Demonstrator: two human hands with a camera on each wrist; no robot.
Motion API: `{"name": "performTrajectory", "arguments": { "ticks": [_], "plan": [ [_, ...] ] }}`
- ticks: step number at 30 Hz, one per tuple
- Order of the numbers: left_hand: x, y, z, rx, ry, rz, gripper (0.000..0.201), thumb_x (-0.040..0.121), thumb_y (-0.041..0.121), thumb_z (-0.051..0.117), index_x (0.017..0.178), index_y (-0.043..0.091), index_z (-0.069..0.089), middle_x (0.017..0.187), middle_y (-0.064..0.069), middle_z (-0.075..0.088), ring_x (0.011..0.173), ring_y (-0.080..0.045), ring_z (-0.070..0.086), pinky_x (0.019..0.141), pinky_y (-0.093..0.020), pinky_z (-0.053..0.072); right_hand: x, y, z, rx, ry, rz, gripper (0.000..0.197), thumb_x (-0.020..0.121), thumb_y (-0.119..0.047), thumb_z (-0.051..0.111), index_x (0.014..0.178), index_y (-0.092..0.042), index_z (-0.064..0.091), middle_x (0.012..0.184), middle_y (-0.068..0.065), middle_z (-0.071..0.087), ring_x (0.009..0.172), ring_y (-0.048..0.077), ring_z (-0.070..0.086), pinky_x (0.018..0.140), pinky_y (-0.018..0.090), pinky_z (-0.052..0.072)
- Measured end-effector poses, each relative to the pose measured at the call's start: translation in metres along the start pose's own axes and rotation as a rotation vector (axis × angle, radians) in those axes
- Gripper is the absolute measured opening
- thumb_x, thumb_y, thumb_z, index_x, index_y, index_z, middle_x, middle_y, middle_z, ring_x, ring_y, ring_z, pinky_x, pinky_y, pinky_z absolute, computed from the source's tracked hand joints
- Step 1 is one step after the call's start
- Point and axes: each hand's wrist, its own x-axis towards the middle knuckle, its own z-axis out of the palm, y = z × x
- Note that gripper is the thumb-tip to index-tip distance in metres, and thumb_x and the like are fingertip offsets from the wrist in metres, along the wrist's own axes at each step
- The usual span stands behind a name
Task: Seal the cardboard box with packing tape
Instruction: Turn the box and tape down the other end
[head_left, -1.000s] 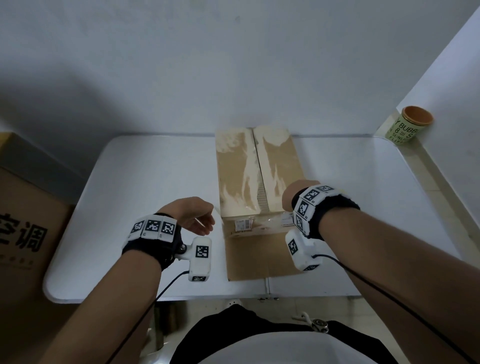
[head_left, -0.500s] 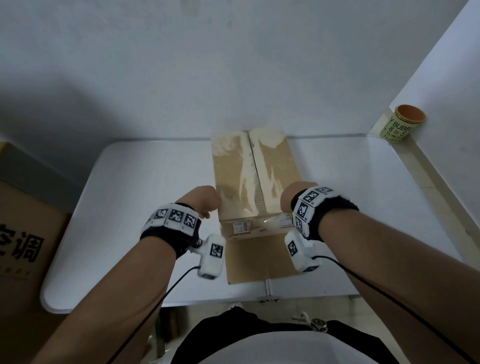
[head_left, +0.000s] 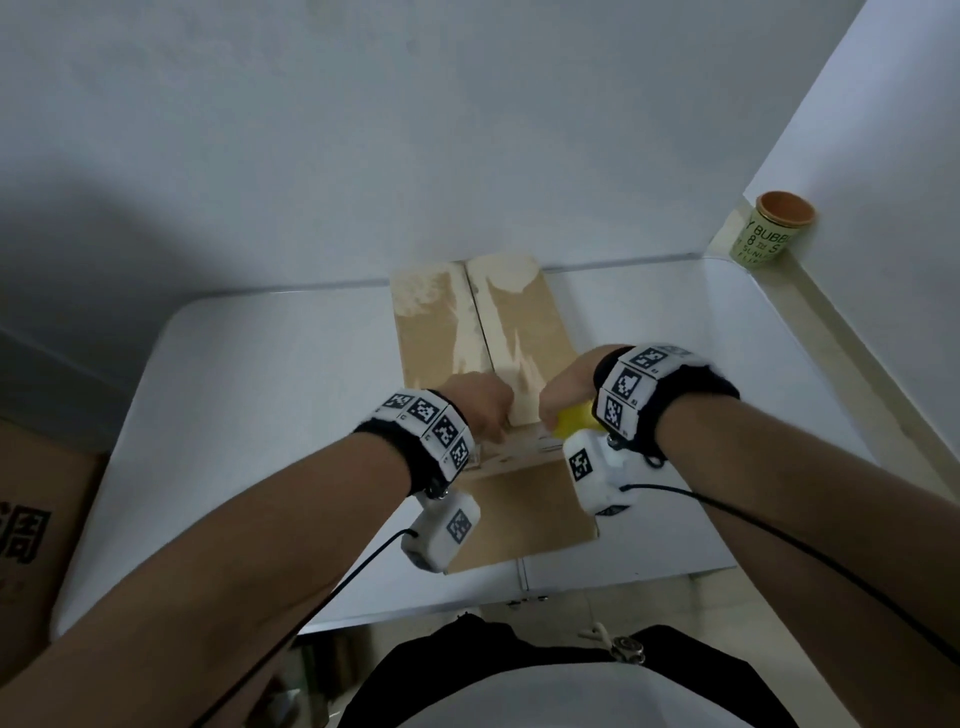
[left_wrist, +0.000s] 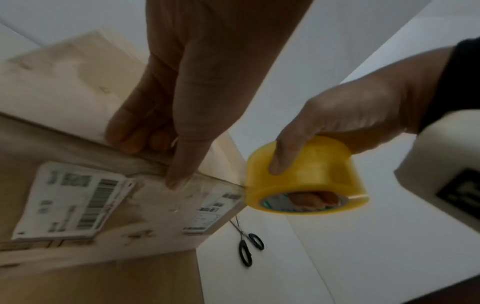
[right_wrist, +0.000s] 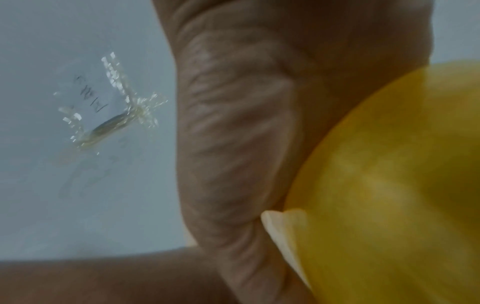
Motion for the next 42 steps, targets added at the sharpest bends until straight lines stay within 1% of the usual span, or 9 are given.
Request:
{"name": "performTrajectory", "arguments": {
  "ticks": [4,7,12,16,24,28,31,38,42],
  "plan": [
    [0.011,0.003,-0.009,0.11,-0.097,-0.019,0.031,0.077,0.034,0.076,0.069,0.01,0.058,0.061,0.001,0.055,0.068,-0.025,0.063,0.07,-0.035,0.056,-0.022,0.008,-0.001,0.045,-0.096,-0.053,0.014,0.096,-0.008,0.043,0.106,-0.003,0.052,0.122,0.016,0.041,0.106,0.032,0.041,0.088,0.037,0.036],
    [0.059,-0.033,0.02,0.188,-0.154,-0.157,0.049,0.049,0.054,0.08,0.056,0.016,0.049,0.049,0.006,0.049,0.045,-0.017,0.055,0.053,-0.04,0.058,-0.031,0.016,0.005,0.124,-0.036,0.0,0.036,0.094,-0.011,0.053,0.128,0.0,0.054,0.137,0.024,0.047,0.125,0.04,0.045,0.101,0.042,0.041],
    [0.019,0.008,-0.024,0.132,-0.193,-0.076,0.031,0.072,0.04,0.079,0.066,0.012,0.068,0.059,-0.001,0.067,0.063,-0.021,0.071,0.063,-0.034,0.06,0.077,0.077,0.02,0.049,0.094,0.132,0.071,0.044,-0.068,0.082,0.104,-0.034,0.061,0.106,0.001,0.062,0.082,0.024,0.06,0.079,0.046,0.052],
    [0.015,0.01,-0.024,0.036,-0.198,-0.113,0.032,0.076,0.035,0.078,0.074,0.004,0.072,0.069,-0.008,0.072,0.068,-0.024,0.072,0.07,-0.042,0.061,-0.025,0.045,0.021,0.135,0.215,0.119,0.037,0.083,-0.035,0.069,0.115,-0.016,0.064,0.1,0.007,0.058,0.082,0.019,0.05,0.079,0.034,0.048],
    [0.018,0.01,-0.027,-0.009,-0.308,-0.117,0.039,0.081,0.035,0.075,0.089,-0.003,0.073,0.078,-0.011,0.071,0.081,-0.027,0.072,0.079,-0.041,0.059,-0.033,0.069,0.023,0.153,0.275,0.198,0.049,0.092,-0.052,0.052,0.072,-0.007,0.049,0.07,0.003,0.049,0.057,0.015,0.045,0.048,0.023,0.032],
    [0.018,0.008,-0.023,0.012,-0.276,-0.116,0.036,0.079,0.035,0.077,0.081,0.0,0.072,0.071,-0.01,0.07,0.075,-0.026,0.072,0.075,-0.041,0.06,-0.035,0.072,0.026,0.063,0.133,0.102,0.053,0.098,-0.042,0.045,0.132,-0.002,0.049,0.129,0.013,0.052,0.115,0.028,0.052,0.083,0.03,0.042],
    [0.019,0.008,-0.022,0.027,-0.273,-0.109,0.037,0.079,0.036,0.077,0.081,0.0,0.072,0.067,-0.009,0.069,0.074,-0.025,0.072,0.074,-0.04,0.061,-0.036,0.068,0.017,0.027,0.054,0.044,0.036,0.102,-0.008,0.034,0.134,0.006,0.041,0.153,0.018,0.027,0.139,0.03,0.03,0.099,0.028,0.035],
    [0.013,0.012,-0.026,-0.006,-0.28,-0.105,0.037,0.081,0.033,0.076,0.087,-0.003,0.072,0.069,-0.009,0.067,0.081,-0.028,0.072,0.078,-0.041,0.059,0.013,0.1,0.041,0.093,0.369,0.18,0.044,0.073,-0.047,0.073,0.103,-0.017,0.063,0.09,-0.005,0.062,0.068,0.016,0.057,0.063,0.024,0.046],
    [0.01,0.014,-0.026,-0.006,-0.279,-0.114,0.038,0.082,0.031,0.075,0.092,-0.004,0.071,0.078,-0.011,0.068,0.082,-0.027,0.071,0.081,-0.04,0.058,-0.003,0.1,0.043,0.139,0.529,0.269,0.034,0.085,-0.043,0.064,0.079,-0.011,0.054,0.073,0.002,0.055,0.079,0.026,0.061,0.079,0.035,0.042]
  ]
}}
